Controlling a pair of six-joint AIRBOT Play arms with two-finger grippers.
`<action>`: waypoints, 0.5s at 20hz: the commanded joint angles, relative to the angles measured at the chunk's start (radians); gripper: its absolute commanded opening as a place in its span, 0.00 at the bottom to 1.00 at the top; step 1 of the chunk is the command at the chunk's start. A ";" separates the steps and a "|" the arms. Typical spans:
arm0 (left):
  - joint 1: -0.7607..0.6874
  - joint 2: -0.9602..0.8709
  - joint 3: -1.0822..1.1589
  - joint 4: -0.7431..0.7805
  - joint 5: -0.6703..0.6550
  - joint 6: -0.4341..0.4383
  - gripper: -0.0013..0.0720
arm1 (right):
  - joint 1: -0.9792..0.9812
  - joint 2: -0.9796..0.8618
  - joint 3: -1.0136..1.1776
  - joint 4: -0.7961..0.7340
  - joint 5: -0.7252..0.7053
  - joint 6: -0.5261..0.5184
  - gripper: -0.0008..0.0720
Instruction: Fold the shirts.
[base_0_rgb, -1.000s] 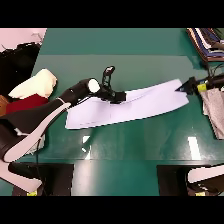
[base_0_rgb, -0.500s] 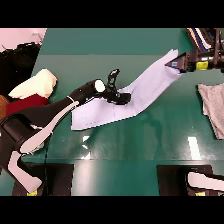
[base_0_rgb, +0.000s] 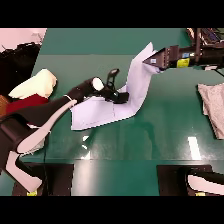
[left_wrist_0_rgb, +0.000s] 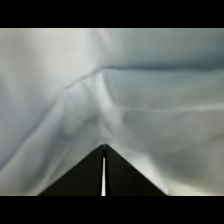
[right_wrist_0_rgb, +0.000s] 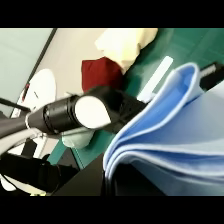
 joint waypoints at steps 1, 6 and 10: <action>0.100 0.100 0.003 0.108 -0.091 -0.007 0.06 | 0.095 0.001 0.001 0.004 -0.061 -0.013 0.03; 0.333 0.381 0.003 0.337 -0.207 -0.006 0.06 | 0.364 -0.075 0.001 0.007 -0.256 -0.047 0.03; 0.489 0.579 0.003 0.446 -0.244 -0.005 0.06 | 0.631 -0.259 0.076 0.011 -0.404 -0.164 0.72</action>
